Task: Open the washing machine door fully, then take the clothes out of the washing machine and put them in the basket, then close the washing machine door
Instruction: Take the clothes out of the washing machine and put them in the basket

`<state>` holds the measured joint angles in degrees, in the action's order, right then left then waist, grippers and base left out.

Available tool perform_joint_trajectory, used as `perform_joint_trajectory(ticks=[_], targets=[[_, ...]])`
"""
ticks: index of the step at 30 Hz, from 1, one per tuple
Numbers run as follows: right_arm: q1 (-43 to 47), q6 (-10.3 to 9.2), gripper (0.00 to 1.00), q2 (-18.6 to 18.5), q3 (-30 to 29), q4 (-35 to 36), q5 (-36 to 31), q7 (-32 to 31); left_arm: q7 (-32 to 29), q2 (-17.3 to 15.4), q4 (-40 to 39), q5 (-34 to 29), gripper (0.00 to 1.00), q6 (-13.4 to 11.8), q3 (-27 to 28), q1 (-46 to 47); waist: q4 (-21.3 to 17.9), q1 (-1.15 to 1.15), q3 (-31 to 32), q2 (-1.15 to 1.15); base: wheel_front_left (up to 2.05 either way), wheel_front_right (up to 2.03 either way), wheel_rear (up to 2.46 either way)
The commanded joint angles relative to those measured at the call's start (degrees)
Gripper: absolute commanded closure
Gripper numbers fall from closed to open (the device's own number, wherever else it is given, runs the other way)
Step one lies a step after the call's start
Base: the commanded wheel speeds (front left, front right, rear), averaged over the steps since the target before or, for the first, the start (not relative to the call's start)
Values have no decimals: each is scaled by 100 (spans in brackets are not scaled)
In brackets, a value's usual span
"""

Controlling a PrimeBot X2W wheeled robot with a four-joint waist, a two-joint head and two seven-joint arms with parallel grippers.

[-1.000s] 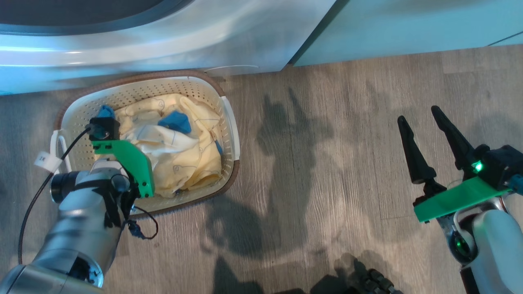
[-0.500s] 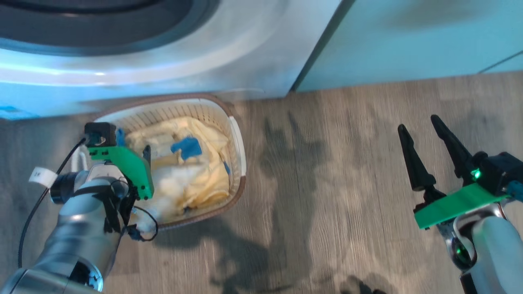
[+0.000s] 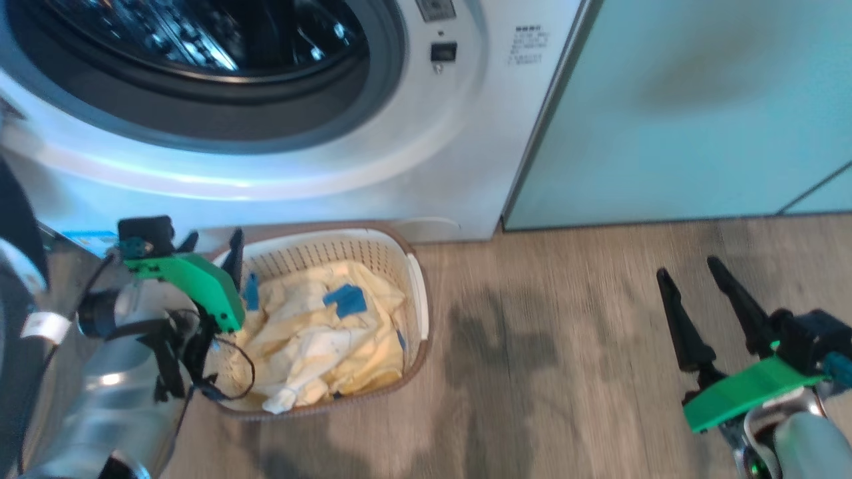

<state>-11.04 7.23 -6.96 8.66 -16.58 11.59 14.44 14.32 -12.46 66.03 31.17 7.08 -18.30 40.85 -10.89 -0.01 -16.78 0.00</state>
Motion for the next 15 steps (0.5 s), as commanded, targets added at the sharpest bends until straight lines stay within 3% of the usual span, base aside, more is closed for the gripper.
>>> perform_joint_trajectory(ticks=[1,8,15], targets=[[79,25,0,-106,48,128,-29,56,64,-330,-339,-20,0,12,245,-37,137,1,268,0,0,0,0],[357,25,0,-123,22,102,-30,56,66,-475,-1629,-295,0,6,599,-758,237,1,697,0,0,0,0],[585,25,0,-147,-37,99,-23,56,67,-456,-2608,-522,0,-167,1006,-1481,338,1,1053,0,0,0,0]])
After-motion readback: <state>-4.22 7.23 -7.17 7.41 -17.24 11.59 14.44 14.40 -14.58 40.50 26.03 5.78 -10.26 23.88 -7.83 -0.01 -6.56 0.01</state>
